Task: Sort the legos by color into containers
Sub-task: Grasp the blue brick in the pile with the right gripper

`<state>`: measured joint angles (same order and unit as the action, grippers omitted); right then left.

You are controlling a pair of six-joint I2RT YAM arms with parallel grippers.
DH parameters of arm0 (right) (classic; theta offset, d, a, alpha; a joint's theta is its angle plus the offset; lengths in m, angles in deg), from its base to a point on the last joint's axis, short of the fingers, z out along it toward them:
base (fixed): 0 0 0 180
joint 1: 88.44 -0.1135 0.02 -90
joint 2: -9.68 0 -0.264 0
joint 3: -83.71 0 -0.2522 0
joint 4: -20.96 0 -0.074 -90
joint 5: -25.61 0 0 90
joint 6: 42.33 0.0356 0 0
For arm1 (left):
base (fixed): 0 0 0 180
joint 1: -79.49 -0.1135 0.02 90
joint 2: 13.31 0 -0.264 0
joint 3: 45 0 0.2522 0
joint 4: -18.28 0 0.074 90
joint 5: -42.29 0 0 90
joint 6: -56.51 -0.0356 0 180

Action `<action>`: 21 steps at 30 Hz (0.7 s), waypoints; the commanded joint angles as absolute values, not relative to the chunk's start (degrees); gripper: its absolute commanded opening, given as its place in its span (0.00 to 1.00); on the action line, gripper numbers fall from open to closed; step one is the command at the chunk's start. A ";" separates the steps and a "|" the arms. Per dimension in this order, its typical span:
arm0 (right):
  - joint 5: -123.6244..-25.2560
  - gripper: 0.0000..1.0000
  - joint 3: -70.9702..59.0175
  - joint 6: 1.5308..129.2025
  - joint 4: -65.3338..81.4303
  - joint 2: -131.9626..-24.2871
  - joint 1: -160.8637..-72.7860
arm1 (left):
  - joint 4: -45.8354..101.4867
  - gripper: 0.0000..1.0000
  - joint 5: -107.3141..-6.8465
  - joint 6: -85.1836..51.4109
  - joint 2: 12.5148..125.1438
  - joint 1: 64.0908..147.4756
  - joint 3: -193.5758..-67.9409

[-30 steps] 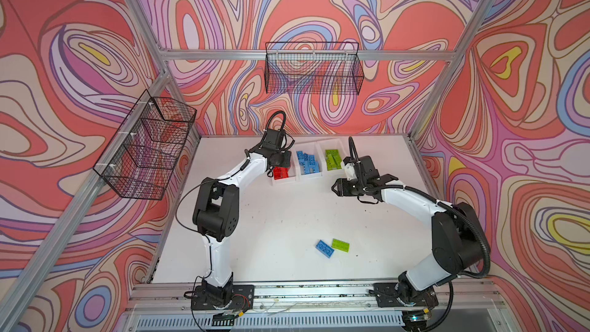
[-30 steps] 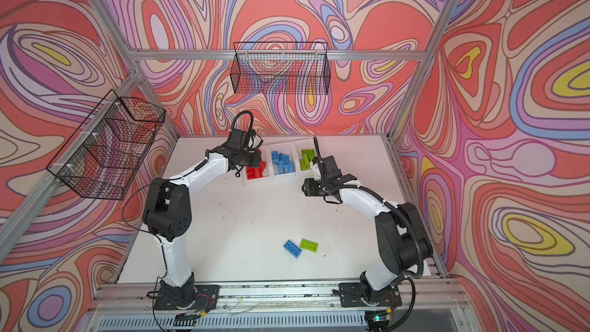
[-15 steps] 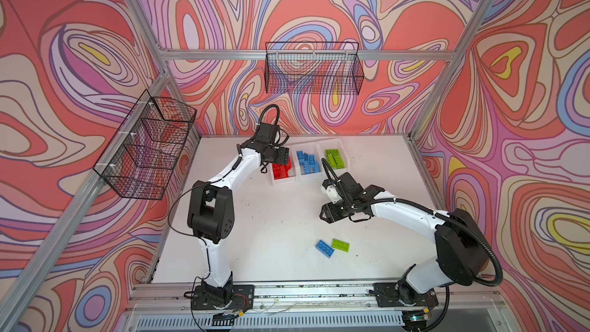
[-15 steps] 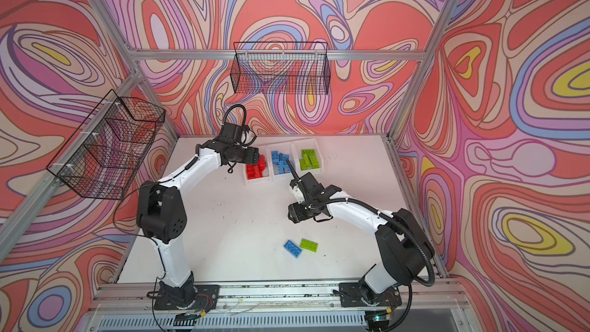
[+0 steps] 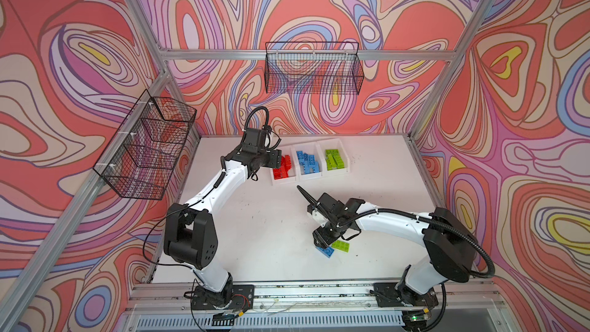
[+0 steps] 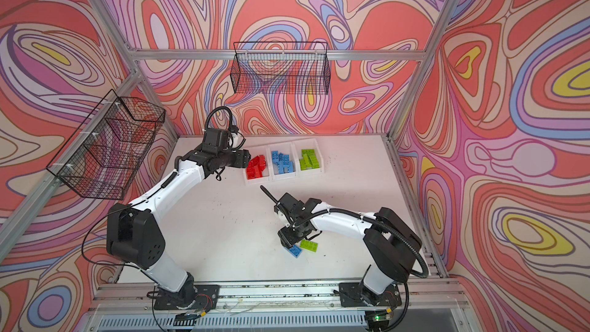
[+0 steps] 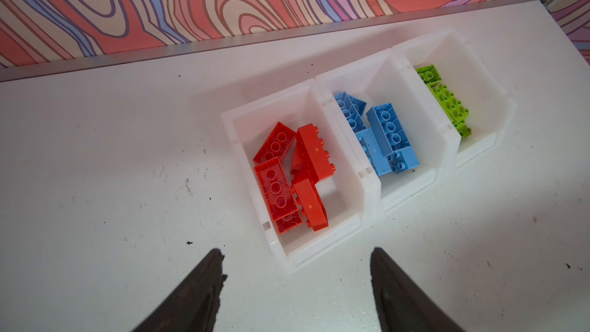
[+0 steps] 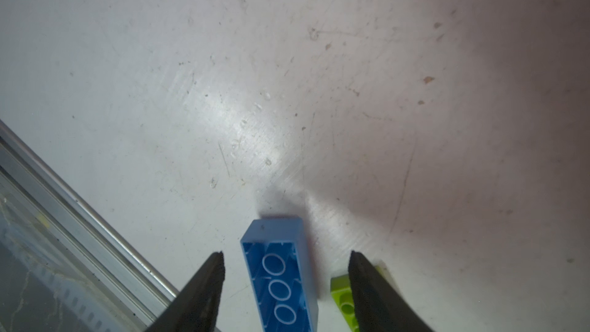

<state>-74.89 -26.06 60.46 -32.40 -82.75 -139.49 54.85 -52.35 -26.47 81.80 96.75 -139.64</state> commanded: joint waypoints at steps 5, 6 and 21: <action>-67.21 0.59 -26.05 61.68 -33.72 -87.81 -143.83 | 53.74 0.74 -53.45 -27.60 82.09 96.80 -138.87; -66.62 0.58 -26.40 62.09 -33.23 -88.05 -144.10 | 53.98 0.74 -53.67 -27.60 82.22 96.73 -139.04; -61.31 0.29 -24.45 67.97 -28.13 -84.78 -143.74 | 53.86 0.72 -54.04 -27.56 80.70 96.74 -138.79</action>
<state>-65.32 -26.21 65.93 -29.64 -85.89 -144.01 54.55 -53.73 -26.49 81.82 96.75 -139.64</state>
